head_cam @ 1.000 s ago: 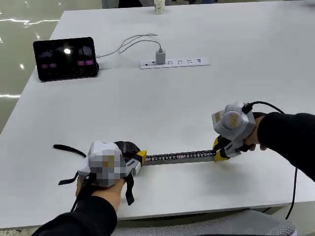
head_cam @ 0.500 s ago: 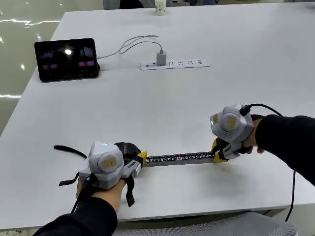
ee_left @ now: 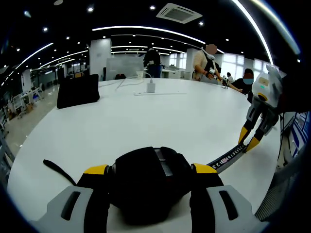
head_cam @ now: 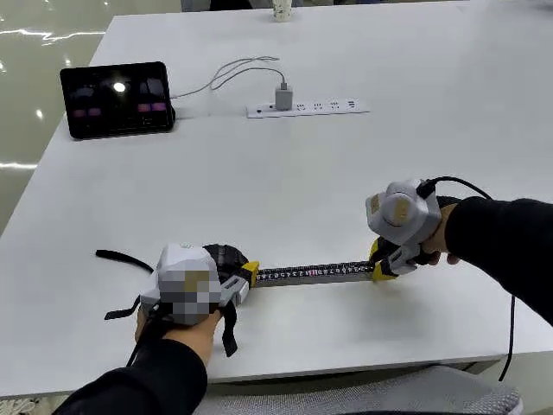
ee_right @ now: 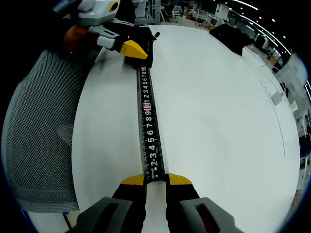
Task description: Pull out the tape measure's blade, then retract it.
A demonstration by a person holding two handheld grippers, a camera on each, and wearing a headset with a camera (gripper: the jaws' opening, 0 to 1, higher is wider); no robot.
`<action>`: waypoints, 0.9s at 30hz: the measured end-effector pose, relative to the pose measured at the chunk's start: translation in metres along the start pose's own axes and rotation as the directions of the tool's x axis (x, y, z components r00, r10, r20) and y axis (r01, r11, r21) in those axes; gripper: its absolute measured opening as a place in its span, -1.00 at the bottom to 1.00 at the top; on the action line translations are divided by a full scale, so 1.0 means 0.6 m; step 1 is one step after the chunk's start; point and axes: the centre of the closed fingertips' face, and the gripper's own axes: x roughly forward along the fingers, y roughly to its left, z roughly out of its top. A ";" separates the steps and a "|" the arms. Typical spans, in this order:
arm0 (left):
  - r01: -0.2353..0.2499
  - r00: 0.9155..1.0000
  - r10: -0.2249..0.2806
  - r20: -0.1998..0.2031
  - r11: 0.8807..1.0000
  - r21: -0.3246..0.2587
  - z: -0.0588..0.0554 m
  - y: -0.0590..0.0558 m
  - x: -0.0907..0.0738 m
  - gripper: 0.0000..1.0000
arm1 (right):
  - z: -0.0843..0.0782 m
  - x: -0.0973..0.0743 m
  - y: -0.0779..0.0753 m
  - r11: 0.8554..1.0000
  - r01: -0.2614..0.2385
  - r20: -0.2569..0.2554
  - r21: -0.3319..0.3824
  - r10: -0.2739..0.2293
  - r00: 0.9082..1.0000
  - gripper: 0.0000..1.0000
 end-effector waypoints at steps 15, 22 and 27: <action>0.005 1.000 -0.005 0.007 1.000 0.004 0.001 -0.001 -0.001 0.25 | 0.011 0.003 0.002 1.000 0.002 0.009 -0.002 -0.002 1.000 -0.77; 0.005 1.000 -0.005 0.005 1.000 0.005 0.001 -0.001 -0.001 0.25 | 0.018 0.006 0.002 1.000 0.005 -0.016 -0.028 -0.006 1.000 -0.77; 0.005 1.000 -0.005 0.005 1.000 0.005 0.000 0.000 -0.001 0.25 | 0.023 0.008 0.001 1.000 0.009 -0.026 -0.019 -0.010 1.000 -0.77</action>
